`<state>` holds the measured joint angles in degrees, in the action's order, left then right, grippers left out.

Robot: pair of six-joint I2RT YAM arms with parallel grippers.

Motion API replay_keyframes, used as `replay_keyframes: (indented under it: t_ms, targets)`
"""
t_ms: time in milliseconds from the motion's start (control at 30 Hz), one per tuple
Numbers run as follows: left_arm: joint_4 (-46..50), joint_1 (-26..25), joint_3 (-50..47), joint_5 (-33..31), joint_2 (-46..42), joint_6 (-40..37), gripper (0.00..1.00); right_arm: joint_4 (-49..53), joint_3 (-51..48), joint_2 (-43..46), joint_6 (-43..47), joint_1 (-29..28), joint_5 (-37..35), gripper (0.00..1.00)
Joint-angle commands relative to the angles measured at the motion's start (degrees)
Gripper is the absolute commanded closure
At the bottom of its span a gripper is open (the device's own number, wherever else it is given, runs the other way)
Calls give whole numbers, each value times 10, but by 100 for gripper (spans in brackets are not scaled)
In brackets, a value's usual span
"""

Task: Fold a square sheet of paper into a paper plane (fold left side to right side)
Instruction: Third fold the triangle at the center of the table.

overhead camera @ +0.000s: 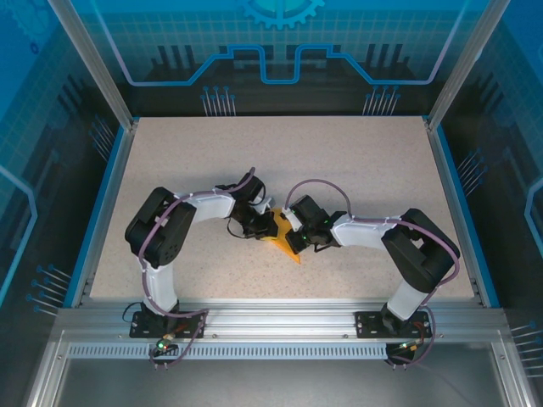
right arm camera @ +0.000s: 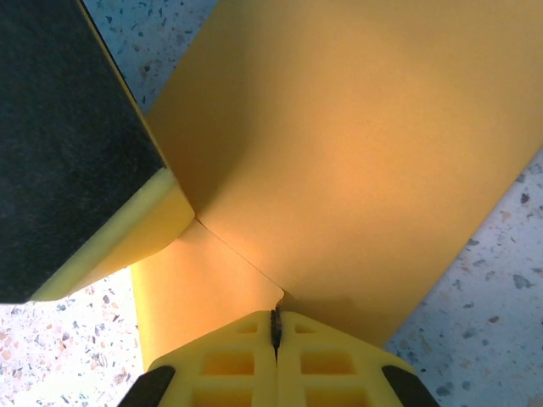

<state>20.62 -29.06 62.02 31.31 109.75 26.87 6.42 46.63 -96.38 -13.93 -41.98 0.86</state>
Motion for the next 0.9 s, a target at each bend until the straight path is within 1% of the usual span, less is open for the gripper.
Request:
replay_keyframes:
  t_ms: [0,200,400,467,600,767,867]
  targets:
    - [5,-3,0,-11,14,-14,91,62,-9,-21,8,-7,1,100]
    - [3,-3,3,-18,22,-14,91,63,-8,-17,7,-7,1,100]
    - [8,-3,-7,-31,29,-16,91,75,10,8,0,3,0,100]
    - [8,-4,-12,-34,32,-16,91,78,19,17,-3,9,4,92]
    - [5,-4,-20,-39,35,-15,91,80,31,36,-6,19,11,82]
    - [6,-4,-19,-41,34,-16,91,122,34,70,-10,20,-6,75]
    - [9,-4,-17,-42,31,-17,92,147,34,96,-20,19,10,73]
